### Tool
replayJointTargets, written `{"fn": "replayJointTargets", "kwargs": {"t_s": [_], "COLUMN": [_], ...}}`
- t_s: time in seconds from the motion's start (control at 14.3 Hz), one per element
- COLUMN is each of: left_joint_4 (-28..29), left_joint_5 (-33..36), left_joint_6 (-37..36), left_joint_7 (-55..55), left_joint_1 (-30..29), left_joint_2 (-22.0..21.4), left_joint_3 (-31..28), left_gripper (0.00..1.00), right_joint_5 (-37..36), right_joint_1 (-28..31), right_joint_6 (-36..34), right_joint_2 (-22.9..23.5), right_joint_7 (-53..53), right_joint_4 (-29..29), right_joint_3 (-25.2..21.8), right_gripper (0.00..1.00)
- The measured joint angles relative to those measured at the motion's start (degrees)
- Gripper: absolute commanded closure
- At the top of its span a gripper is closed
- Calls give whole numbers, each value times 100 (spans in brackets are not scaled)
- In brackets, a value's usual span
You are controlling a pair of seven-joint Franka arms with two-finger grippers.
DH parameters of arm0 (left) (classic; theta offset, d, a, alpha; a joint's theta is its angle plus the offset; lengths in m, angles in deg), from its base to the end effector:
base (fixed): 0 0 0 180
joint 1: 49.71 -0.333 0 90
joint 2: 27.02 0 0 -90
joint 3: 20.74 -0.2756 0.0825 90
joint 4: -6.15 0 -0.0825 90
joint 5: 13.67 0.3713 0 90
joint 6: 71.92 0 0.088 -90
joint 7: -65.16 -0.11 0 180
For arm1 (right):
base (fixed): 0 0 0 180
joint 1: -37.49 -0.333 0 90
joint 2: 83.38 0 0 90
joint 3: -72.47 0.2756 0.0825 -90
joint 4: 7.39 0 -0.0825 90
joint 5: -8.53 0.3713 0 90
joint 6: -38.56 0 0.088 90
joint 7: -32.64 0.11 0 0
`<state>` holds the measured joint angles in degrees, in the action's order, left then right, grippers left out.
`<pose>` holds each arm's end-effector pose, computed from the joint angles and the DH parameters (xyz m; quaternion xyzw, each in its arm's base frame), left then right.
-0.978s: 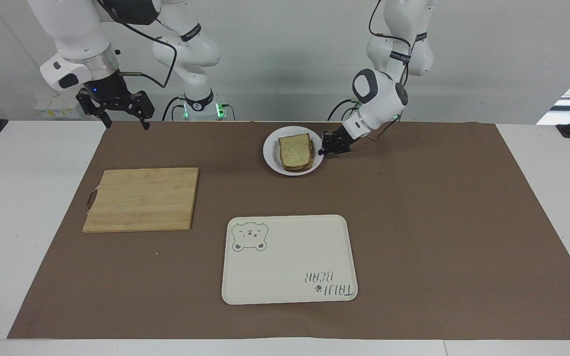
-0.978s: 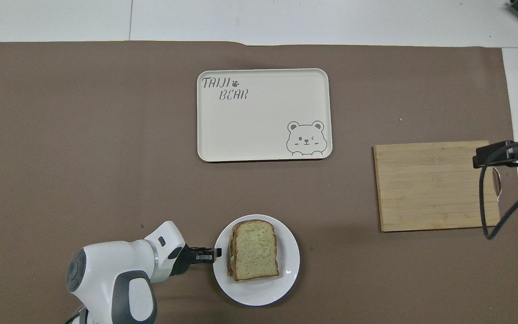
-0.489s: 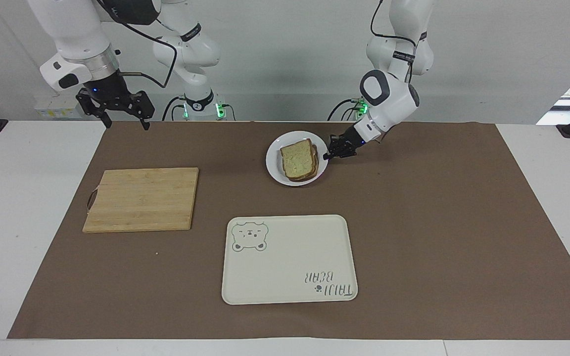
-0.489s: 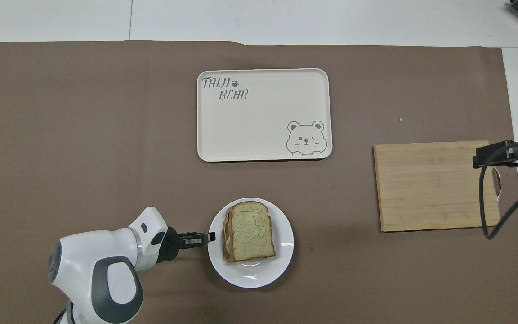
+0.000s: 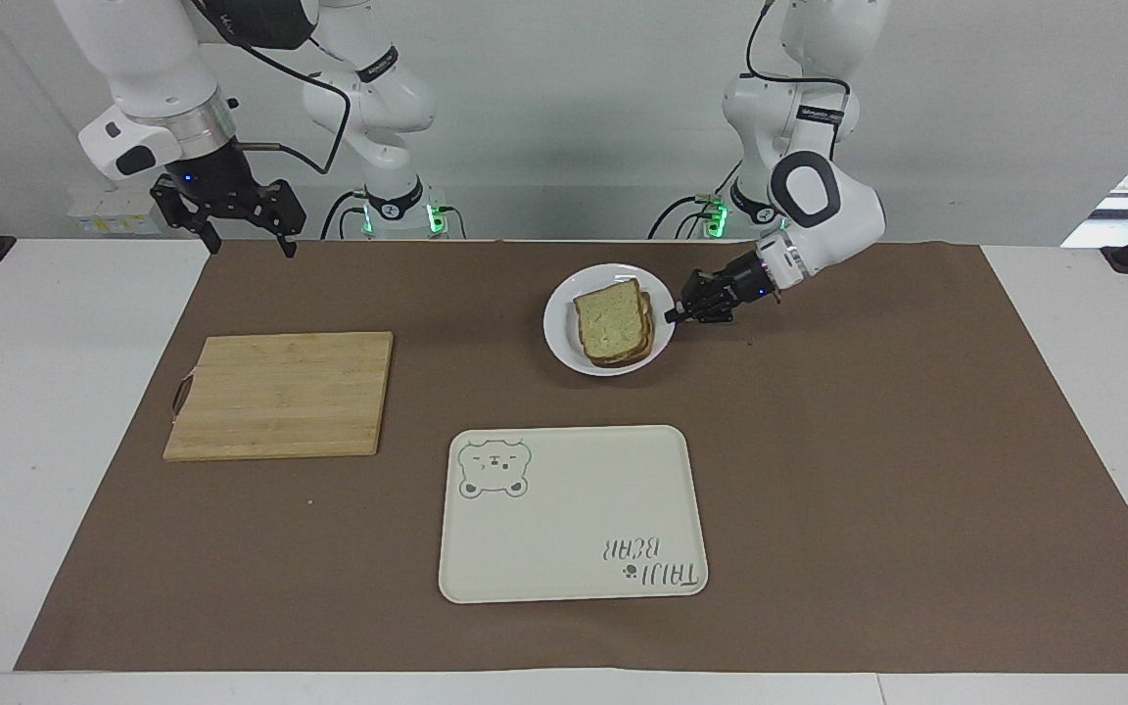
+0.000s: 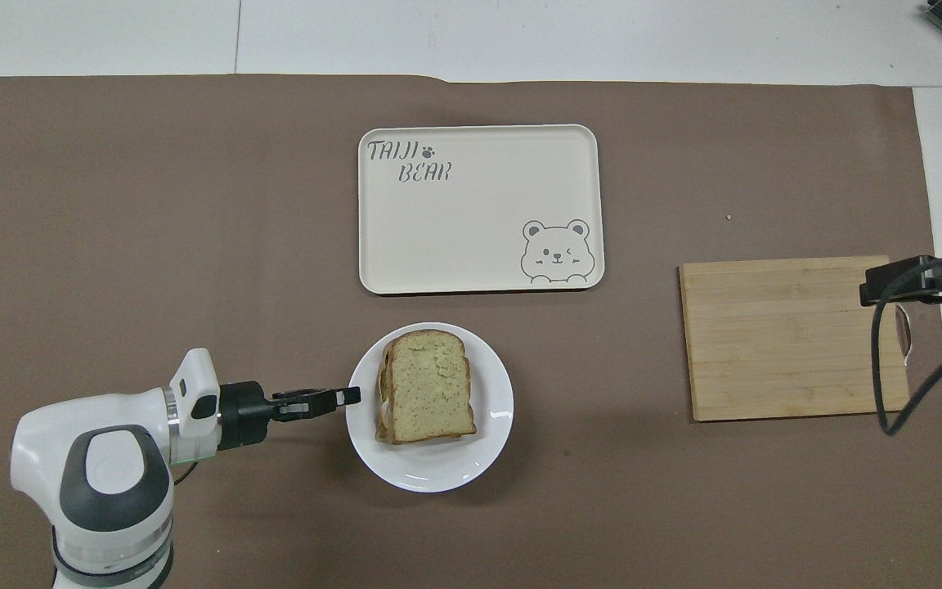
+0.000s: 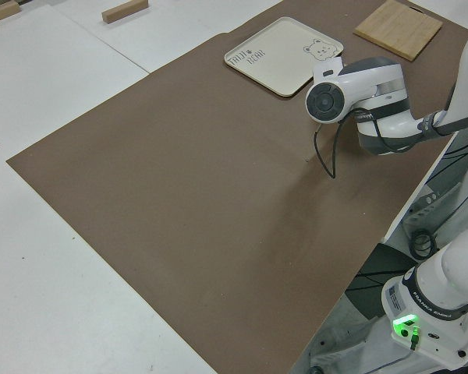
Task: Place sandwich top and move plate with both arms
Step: 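Slide the plate with the left gripper onto the bear tray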
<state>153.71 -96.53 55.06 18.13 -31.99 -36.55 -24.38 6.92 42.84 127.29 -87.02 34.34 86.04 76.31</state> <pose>0.4117 -0.1398 0.2934 0.8676 0.0063 0.0676 0.4927 0.5216 -0.0159 0.5855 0.9994 -0.0283 -0.0093 0.0162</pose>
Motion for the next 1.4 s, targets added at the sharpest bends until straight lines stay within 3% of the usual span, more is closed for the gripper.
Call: {"fn": "replayJointTargets", "kwargs": {"t_s": [0.21, 0.42, 0.7, 1.05, 1.4], "left_joint_4": [-475, -1349, -2508, -3683, -4636], "left_joint_5": [-561, -993, -1370, -1515, -1505], "left_joint_6": [-241, -150, 204, 989, 1766], "left_joint_7": [-135, -103, -31, -31, -25], "left_joint_1": [-431, -468, -461, -452, -455], "left_joint_2": [218, 782, 1848, 3214, 4134], "left_joint_3": [-15, -2, 167, 827, 1208], "left_gripper": [100, 100, 100, 100, 100], "right_joint_5": [0, 0, 0, 0, 0], "right_joint_1": [0, 0, 0, 0, 0], "right_joint_6": [0, 0, 0, 0, 0], "right_joint_2": [0, 0, 0, 0, 1], "right_joint_7": [0, 0, 0, 0, 0], "right_joint_4": [0, 0, 0, 0, 0], "right_joint_3": [0, 0, 0, 0, 0], "right_gripper": [0, 0, 0, 0, 0]}}
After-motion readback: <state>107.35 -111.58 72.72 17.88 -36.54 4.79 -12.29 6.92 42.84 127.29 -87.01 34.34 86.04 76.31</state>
